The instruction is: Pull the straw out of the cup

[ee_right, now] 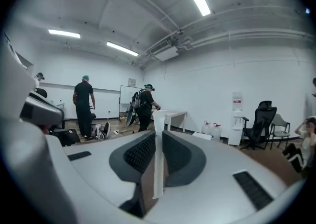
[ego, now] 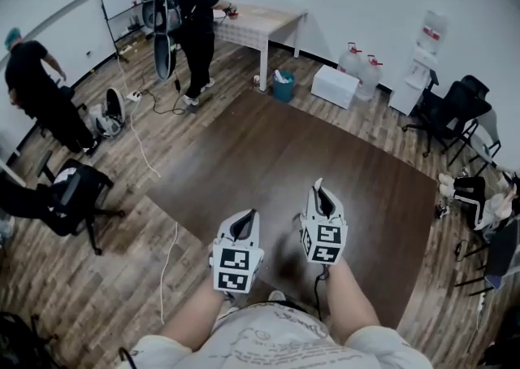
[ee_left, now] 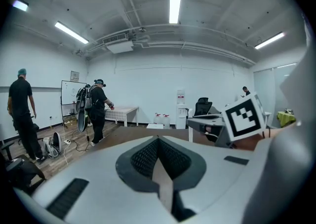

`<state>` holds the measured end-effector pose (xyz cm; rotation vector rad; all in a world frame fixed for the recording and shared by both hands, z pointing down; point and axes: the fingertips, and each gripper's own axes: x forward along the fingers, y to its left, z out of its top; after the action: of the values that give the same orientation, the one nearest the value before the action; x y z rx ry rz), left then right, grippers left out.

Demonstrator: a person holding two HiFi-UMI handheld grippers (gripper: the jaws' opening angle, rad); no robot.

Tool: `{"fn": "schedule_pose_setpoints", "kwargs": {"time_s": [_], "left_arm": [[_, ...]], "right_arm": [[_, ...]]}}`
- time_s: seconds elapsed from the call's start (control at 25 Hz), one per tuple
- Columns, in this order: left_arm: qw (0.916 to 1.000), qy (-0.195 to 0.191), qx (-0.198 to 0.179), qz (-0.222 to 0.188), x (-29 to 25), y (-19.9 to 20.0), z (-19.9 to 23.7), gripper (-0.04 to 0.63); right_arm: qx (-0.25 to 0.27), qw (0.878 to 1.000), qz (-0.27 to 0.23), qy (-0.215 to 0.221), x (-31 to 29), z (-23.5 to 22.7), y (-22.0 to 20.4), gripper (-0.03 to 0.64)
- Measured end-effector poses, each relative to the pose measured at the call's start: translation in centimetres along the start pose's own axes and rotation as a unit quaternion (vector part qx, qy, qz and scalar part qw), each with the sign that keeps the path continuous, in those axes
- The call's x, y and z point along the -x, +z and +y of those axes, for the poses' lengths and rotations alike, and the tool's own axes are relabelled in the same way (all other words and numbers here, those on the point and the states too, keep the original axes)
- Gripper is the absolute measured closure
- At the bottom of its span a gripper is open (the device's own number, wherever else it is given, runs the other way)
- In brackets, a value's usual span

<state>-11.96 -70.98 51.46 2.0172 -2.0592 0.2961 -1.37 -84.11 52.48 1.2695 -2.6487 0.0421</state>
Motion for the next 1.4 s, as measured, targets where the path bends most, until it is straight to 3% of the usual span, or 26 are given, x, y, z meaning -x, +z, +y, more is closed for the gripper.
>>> {"fn": "schedule_pose_setpoints", "kwargs": {"time_s": [0.2, 0.52, 1.0, 1.4], "left_arm": [[0.9996, -0.028, 0.002, -0.008, 0.0, 0.3, -1.2, 0.595], [0.9979, -0.064, -0.008, -0.011, -0.2, 0.3, -3.8, 0.595], [0.9953, -0.093, -0.022, -0.016, 0.5, 0.5, -5.6, 0.595], [0.9950, -0.096, -0.019, -0.021, 0.3, 0.9, -6.4, 0.595]], "right_arm": [[-0.006, 0.999, -0.038, 0.008, 5.1, 2.3, 2.5, 0.561], [-0.040, 0.999, -0.025, 0.007, 10.1, 2.5, 1.0, 0.566], [-0.056, 0.998, -0.031, -0.011, 11.9, 2.3, 1.1, 0.565], [-0.054, 0.998, -0.039, -0.009, 12.3, 1.9, 1.8, 0.565]]}}
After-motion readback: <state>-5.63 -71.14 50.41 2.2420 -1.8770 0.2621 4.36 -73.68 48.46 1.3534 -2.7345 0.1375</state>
